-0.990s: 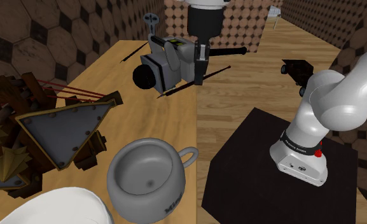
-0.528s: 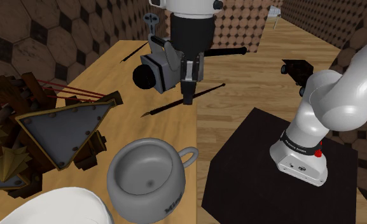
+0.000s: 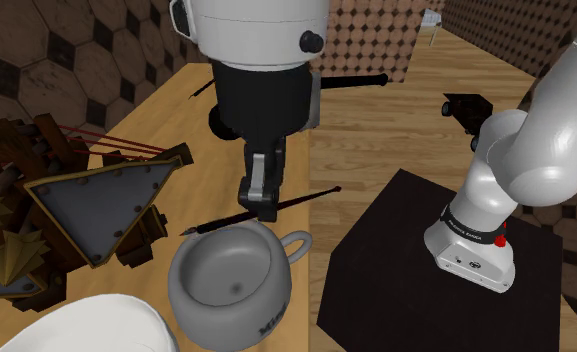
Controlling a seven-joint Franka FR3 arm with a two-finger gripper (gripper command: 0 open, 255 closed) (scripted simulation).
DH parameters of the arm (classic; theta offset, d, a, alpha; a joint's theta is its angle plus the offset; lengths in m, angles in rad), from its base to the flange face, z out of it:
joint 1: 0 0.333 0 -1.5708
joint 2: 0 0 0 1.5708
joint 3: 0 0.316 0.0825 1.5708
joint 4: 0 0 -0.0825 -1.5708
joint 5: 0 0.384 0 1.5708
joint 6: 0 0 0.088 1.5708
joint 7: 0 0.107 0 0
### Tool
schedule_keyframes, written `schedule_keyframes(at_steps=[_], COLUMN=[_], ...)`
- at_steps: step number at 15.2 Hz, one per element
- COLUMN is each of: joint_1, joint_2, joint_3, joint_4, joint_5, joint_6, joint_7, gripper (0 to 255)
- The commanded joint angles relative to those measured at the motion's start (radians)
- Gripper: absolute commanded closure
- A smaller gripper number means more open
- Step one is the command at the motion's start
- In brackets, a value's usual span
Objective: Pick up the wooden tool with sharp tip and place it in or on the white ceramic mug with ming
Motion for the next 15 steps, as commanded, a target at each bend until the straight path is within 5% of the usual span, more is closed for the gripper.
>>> schedule_keyframes(at_steps=[1,15], joint_1=[0.012,0.016], joint_2=[0.059,0.063], joint_3=[0.031,0.034], joint_4=[0.055,-0.116], joint_5=[-0.037,-0.039], joint_6=[-0.007,0.167], joint_7=[0.055,0.056], gripper=[255,255])
